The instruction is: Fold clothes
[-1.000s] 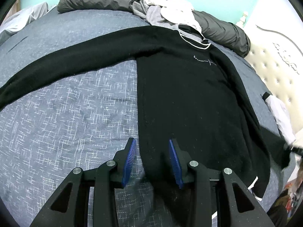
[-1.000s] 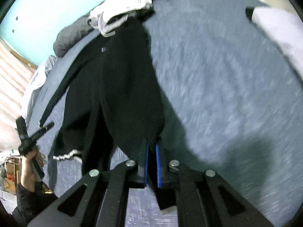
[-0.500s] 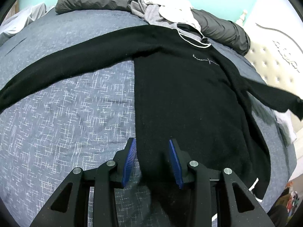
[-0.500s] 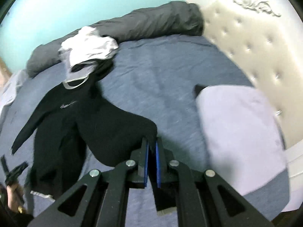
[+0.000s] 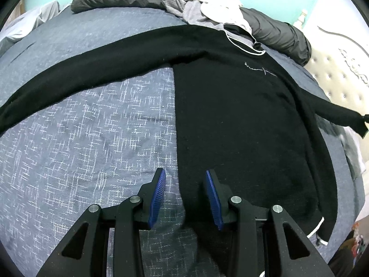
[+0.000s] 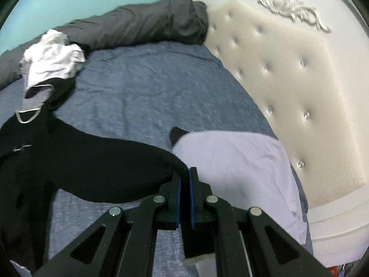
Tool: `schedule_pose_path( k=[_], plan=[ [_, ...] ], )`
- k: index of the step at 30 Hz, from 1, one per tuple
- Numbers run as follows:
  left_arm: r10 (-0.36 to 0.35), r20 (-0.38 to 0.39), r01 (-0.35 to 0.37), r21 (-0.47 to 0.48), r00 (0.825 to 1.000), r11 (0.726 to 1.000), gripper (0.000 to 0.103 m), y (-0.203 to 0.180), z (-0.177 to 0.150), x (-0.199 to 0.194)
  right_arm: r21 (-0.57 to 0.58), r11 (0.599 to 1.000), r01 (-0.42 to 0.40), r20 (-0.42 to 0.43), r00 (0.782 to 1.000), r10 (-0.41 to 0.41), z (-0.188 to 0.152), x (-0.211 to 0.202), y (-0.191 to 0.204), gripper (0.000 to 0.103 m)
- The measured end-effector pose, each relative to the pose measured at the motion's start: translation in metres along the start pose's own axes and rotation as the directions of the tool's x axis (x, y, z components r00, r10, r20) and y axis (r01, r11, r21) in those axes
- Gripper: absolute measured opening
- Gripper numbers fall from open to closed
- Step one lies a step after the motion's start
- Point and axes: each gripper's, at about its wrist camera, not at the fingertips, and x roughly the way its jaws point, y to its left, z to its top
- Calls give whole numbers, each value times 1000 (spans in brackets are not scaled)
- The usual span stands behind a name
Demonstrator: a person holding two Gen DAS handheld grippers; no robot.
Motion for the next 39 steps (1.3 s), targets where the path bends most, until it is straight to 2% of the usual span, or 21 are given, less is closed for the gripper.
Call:
schedule_pose_path(
  k=[3,5,6,7,10,12,16,18,20,22,23,25,33,35,39],
  plan=[
    [-11,-12,11,-2,1000,1000,39,-1,-1,3,7,999,38,-18,999,-38,2,19,-7,6],
    [-21,-19,21,-6,1000,1000,39,-1,-2,4,-10,999,31,-19,999,-31,-1,24,-5,7],
    [-25,-21,25,-9,999,1000,39,-1,-2,5,-16,999,40,-11,999,-40,-3,24,-3,16],
    [-27,-22,26,-10,999,1000,39,-1,-3,4,-21,999,51,-2,999,-51,-5,24,0,20],
    [-30,-20,30,-13,999,999,39,-2,-4,2,0,999,54,43,998,-54,-12,14,6,27],
    [-35,-17,34,-15,999,999,39,-1,-5,0,20,998,57,86,995,-59,-19,2,13,41],
    [-59,-22,58,-30,998,998,39,1,-7,-4,83,985,-149,99,985,140,-43,-21,36,48],
    [-85,-27,84,-52,996,995,39,1,-8,-5,72,960,-271,60,962,267,-62,-29,65,48],
    [-112,-33,110,-72,993,991,39,2,-11,-8,56,920,-387,15,922,387,-83,-37,97,48],
    [-121,-34,118,-77,992,990,42,2,-14,-11,23,871,-491,-44,870,492,-107,-46,136,48],
    [-123,-35,120,-78,992,990,48,2,-15,-13,15,847,-532,-76,844,531,-121,-50,155,48],
    [-133,-33,130,-84,991,988,50,2,-19,-18,6,795,-607,-142,786,602,-148,-57,191,48],
    [-175,-48,170,-91,983,981,50,5,-33,-36,68,708,-703,-287,665,689,-212,-53,265,48],
    [-189,-64,183,-94,980,979,50,5,-39,-36,86,692,-716,-300,644,704,-221,-51,274,48],
    [-228,-93,215,-125,969,968,50,4,-51,-33,81,689,-721,-302,641,706,-229,-52,279,48]
  ],
)
